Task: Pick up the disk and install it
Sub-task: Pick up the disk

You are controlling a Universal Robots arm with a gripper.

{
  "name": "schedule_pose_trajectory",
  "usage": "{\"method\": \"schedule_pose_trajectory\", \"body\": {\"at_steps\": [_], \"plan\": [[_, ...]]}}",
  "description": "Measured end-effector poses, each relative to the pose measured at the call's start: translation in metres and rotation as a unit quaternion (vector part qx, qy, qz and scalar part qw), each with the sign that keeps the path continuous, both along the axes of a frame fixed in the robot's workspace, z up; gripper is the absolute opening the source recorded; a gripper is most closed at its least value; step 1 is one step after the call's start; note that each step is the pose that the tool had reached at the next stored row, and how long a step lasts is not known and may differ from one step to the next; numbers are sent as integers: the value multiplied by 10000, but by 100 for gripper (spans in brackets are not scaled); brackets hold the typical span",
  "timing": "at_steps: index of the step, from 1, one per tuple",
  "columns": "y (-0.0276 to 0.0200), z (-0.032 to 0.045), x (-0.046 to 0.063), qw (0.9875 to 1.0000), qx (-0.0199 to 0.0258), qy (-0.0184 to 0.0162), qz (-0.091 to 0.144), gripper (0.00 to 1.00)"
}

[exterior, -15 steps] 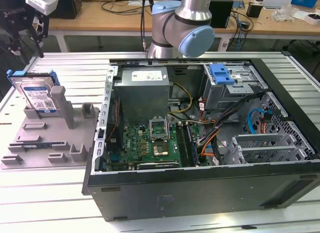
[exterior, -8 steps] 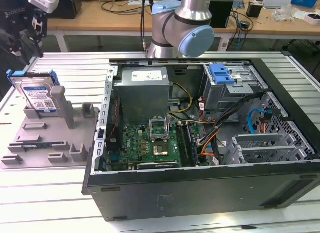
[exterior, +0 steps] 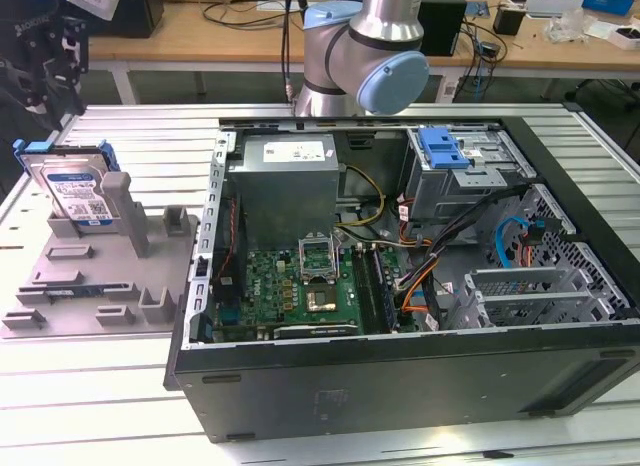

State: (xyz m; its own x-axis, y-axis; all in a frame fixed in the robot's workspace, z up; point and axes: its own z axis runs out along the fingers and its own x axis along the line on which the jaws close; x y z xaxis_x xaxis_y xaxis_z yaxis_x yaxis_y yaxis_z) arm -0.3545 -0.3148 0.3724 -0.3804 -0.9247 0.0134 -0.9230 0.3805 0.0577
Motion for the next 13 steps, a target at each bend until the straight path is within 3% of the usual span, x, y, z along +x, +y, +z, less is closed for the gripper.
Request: {"method": "schedule_pose_trajectory", "body": {"at_steps": [2, 5, 8, 11, 13], "plan": [[4, 0, 0, 9998, 0, 0, 191, 42], [9, 0, 0, 9984, -1, 0, 557, 42], [11, 0, 0, 9958, -5, 0, 918, 42], [16, 0, -3, 9930, -44, 5, 1183, 42], [15, 0, -3, 9927, -54, 6, 1206, 42]]}}
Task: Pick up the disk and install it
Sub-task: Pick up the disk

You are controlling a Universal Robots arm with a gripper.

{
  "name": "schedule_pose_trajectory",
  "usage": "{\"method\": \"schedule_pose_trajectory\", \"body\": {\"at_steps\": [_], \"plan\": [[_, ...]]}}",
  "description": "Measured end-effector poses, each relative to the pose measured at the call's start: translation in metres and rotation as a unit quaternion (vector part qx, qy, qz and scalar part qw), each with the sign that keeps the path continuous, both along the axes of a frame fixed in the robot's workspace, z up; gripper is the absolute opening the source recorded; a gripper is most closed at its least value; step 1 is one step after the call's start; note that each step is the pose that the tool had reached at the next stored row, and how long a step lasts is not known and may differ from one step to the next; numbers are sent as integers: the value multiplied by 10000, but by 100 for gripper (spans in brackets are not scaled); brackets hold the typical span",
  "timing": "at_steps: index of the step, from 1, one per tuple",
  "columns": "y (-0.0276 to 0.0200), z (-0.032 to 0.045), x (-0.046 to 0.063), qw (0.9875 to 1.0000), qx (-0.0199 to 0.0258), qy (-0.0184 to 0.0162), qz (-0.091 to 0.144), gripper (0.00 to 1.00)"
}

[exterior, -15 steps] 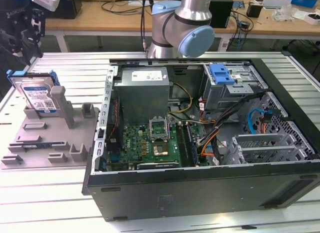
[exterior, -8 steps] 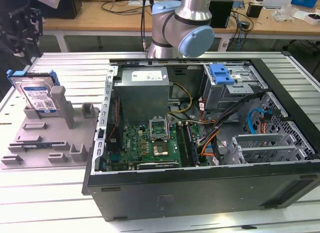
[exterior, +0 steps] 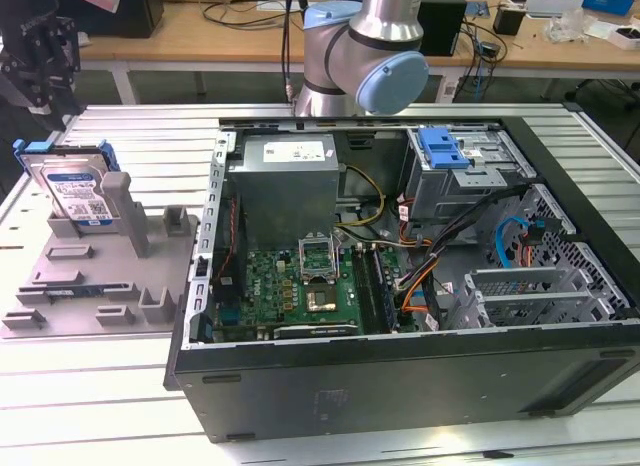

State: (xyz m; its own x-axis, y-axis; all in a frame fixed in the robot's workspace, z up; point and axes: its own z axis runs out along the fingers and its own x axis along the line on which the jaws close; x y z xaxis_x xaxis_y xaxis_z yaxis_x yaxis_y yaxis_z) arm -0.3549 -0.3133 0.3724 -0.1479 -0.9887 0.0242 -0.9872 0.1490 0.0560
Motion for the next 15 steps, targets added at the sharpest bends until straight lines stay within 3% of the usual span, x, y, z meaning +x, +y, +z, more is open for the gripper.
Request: {"method": "schedule_pose_trajectory", "body": {"at_steps": [5, 11, 13, 14, 15], "plan": [[1, -1, -10, 10000, -9, -12, 42, 42], [1, -1, -19, 9993, -14, -26, 366, 42], [1, -9, -30, 9991, -39, -139, 409, 42], [1, -12, -36, 9989, -46, -177, 431, 42], [1, -14, -41, 9988, -46, -181, 447, 42]]}}
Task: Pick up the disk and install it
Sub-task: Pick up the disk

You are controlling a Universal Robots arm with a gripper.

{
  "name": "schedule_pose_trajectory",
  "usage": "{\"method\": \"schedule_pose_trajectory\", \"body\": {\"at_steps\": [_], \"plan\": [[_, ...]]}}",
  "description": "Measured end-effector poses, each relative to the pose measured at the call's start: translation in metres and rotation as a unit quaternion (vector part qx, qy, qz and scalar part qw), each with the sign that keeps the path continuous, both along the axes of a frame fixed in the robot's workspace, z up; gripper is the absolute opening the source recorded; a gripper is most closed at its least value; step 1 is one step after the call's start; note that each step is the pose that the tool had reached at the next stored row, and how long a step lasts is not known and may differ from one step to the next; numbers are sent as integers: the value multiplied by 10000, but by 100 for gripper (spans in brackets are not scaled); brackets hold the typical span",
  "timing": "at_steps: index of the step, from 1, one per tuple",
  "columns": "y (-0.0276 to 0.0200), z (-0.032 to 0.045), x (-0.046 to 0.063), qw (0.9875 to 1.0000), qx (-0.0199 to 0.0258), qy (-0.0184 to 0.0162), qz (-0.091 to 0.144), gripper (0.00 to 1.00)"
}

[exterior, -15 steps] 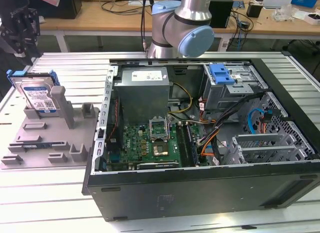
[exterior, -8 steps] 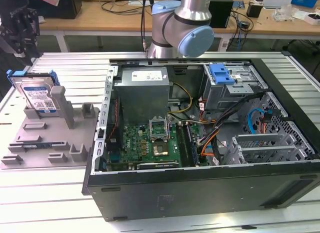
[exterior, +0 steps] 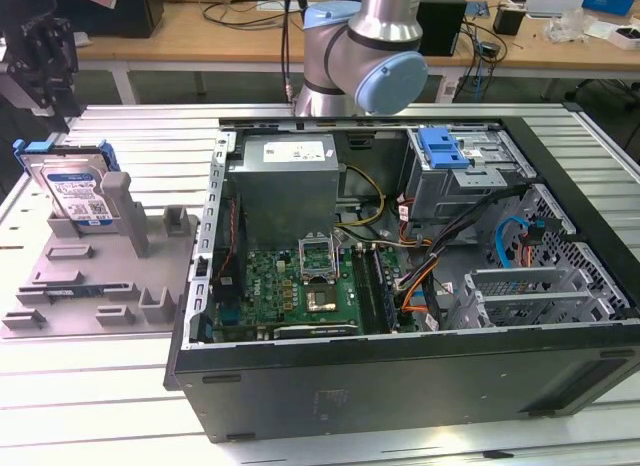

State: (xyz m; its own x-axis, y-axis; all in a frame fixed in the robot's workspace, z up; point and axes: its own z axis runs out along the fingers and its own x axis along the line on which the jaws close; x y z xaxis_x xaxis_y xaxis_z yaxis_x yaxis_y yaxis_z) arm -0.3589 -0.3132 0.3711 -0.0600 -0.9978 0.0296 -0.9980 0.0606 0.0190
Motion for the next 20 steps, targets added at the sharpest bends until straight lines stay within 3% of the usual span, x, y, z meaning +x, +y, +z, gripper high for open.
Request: {"method": "schedule_pose_trajectory", "body": {"at_steps": [6, 11, 16, 20], "plan": [[30, -9, -35, 9998, -1, 0, 186, 42], [97, -17, -86, 9996, -5, 1, 286, 42], [105, -18, -98, 9996, -13, -1, 290, 42], [104, -23, -317, 9996, -14, -40, 291, 42]]}}
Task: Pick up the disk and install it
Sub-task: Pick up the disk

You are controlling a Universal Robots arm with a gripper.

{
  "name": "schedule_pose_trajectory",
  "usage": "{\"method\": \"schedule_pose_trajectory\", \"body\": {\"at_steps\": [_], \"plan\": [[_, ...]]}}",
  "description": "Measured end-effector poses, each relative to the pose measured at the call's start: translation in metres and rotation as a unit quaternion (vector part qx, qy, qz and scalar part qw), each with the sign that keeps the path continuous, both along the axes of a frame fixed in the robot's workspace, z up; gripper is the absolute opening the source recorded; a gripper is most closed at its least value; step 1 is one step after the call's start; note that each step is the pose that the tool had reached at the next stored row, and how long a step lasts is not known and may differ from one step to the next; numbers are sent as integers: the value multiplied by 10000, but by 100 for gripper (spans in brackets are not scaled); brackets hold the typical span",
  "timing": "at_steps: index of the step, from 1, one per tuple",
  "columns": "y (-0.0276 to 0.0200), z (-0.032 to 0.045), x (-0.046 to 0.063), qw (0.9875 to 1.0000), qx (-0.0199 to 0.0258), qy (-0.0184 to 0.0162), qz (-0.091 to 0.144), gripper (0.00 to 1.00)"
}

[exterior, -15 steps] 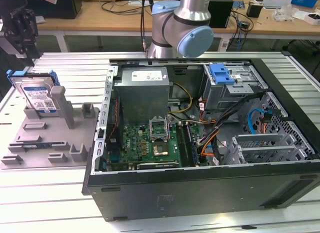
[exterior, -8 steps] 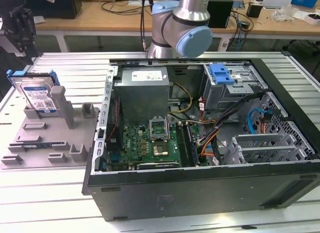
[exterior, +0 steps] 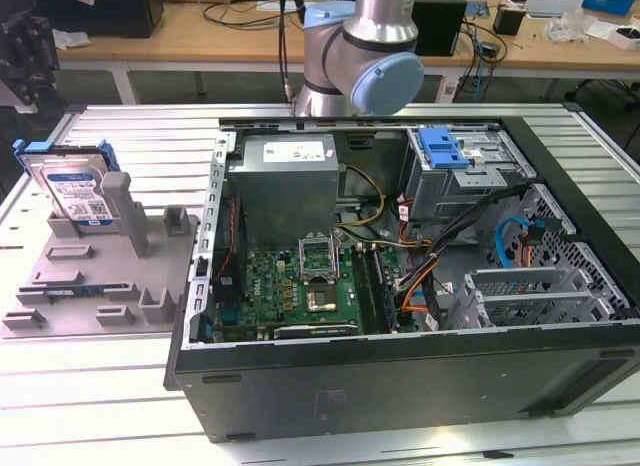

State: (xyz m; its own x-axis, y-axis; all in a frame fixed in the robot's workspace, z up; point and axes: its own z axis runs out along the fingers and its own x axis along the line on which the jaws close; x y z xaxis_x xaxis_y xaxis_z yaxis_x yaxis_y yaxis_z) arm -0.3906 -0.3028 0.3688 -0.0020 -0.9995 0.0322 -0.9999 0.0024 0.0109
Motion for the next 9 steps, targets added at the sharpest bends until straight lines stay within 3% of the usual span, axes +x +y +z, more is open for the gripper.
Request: {"method": "schedule_pose_trajectory", "body": {"at_steps": [4, 9], "plan": [[0, -25, -181, 10000, 1, -53, 0, 42], [-12, -66, -183, 10000, 0, -59, 0, 42]]}}
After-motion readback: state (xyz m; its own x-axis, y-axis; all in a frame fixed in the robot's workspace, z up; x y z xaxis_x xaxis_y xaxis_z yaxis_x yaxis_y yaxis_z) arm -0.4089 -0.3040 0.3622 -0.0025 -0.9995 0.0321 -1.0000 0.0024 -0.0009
